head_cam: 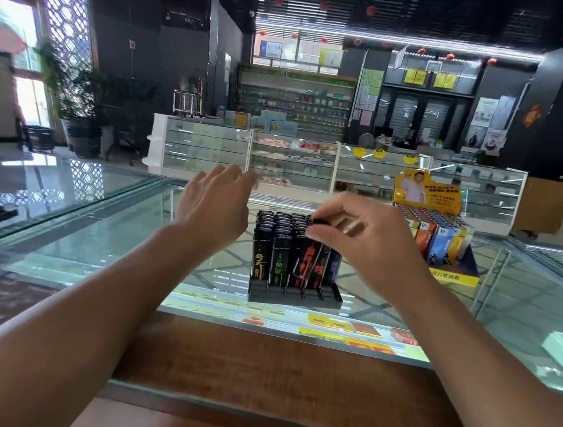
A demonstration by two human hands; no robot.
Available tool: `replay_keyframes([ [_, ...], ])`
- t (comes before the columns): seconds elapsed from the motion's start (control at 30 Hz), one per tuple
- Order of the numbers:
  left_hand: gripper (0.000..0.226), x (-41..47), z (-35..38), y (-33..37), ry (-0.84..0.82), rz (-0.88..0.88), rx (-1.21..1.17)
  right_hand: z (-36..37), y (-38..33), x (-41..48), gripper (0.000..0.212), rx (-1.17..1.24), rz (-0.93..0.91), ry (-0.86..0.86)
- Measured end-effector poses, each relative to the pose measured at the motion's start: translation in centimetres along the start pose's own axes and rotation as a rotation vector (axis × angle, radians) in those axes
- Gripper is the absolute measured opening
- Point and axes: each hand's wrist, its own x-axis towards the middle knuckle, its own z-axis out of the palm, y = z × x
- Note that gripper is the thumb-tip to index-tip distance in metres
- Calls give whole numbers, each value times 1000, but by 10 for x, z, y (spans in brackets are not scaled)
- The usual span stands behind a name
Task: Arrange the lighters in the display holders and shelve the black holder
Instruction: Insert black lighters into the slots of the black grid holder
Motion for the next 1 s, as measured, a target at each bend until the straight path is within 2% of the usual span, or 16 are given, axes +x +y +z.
replay_keyframes([
  [0.23,29,-2,5,0,-130,-15,37,4,2,1,17,-116,-101,-81],
  [0.47,24,-4,9,0,-157,-13,54,12,0,-1,15,-51,-83,-63],
  [0.7,22,-7,9,2,-214,-52,33,17,-7,-3,16,-169,-87,-80],
  [0.77,24,-7,9,1,-299,-86,24,13,-11,-4,33,-133,18,-81],
  [0.87,29,-7,-3,3,-537,-159,-139,-6,-9,-3,88,29,368,-193],
  [0.93,32,-15,-18,9,-735,-171,-249,-16,-3,-7,101,-31,489,-279],
  [1.0,54,-25,-36,14,-926,-122,-274,-16,1,-14,103,-123,544,-370],
])
